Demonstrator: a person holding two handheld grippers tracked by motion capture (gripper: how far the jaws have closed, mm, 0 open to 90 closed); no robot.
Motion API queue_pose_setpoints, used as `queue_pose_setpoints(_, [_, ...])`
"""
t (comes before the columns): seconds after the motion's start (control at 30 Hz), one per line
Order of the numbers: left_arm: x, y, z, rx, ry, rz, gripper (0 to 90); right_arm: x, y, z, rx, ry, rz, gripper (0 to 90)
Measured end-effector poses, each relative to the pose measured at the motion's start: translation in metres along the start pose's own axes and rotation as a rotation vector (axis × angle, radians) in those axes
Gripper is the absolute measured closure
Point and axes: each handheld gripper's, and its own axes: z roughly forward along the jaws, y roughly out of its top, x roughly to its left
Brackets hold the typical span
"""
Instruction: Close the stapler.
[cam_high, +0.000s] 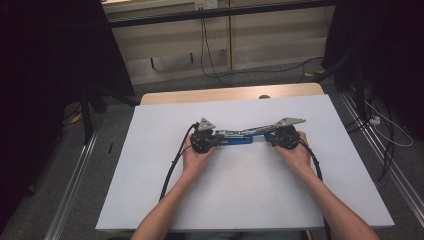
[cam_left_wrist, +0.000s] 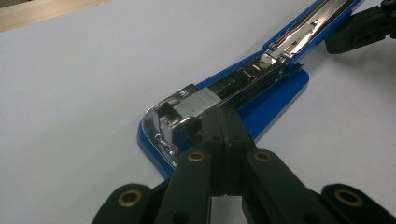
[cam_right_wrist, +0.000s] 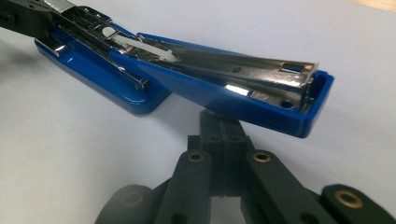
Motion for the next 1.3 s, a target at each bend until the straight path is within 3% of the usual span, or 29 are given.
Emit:
queue_pose_setpoints(0.3, [0.0, 0.0, 0.0, 0.012, -0.003, 0.006, 90.0, 0.0, 0.001, 0.0, -0.014, 0.005, 0.011, 90.0])
queue_pose_setpoints(0.33, [-0.001, -0.001, 0.0, -0.002, -0.011, -0.013, 90.0, 0.0, 0.001, 0.0, -0.016, 0.005, 0.009, 90.0])
queue_pose_setpoints(0.53, [-0.002, -0.001, 0.001, -0.012, -0.01, -0.01, 90.0, 0.002, 0.001, -0.001, -0.03, 0.015, 0.005, 90.0])
queue_pose_setpoints(0.73, [-0.003, -0.003, -0.001, -0.016, -0.002, -0.003, 90.0, 0.002, 0.004, -0.005, -0.062, 0.024, 0.004, 90.0])
queue_pose_setpoints(0.9, [-0.006, -0.003, -0.002, -0.011, -0.023, -0.008, 87.6, 0.001, 0.004, -0.009, -0.09, 0.029, 0.02, 90.0])
queue_pose_setpoints(0.93, [-0.007, -0.003, -0.003, -0.009, -0.024, 0.004, 87.1, 0.0, 0.004, -0.01, -0.096, 0.029, 0.025, 88.0])
queue_pose_setpoints(1.07, [-0.009, -0.002, -0.006, -0.023, -0.046, -0.012, 84.8, -0.001, 0.004, -0.012, -0.108, 0.035, 0.04, 83.4])
queue_pose_setpoints(1.23, [-0.009, -0.003, -0.016, -0.017, -0.032, -0.005, 77.4, 0.0, 0.004, -0.015, -0.122, 0.04, 0.04, 76.7])
queue_pose_setpoints(1.3, [-0.006, -0.004, -0.02, -0.025, -0.03, -0.019, 76.1, 0.002, 0.003, -0.015, -0.127, 0.041, 0.029, 69.2])
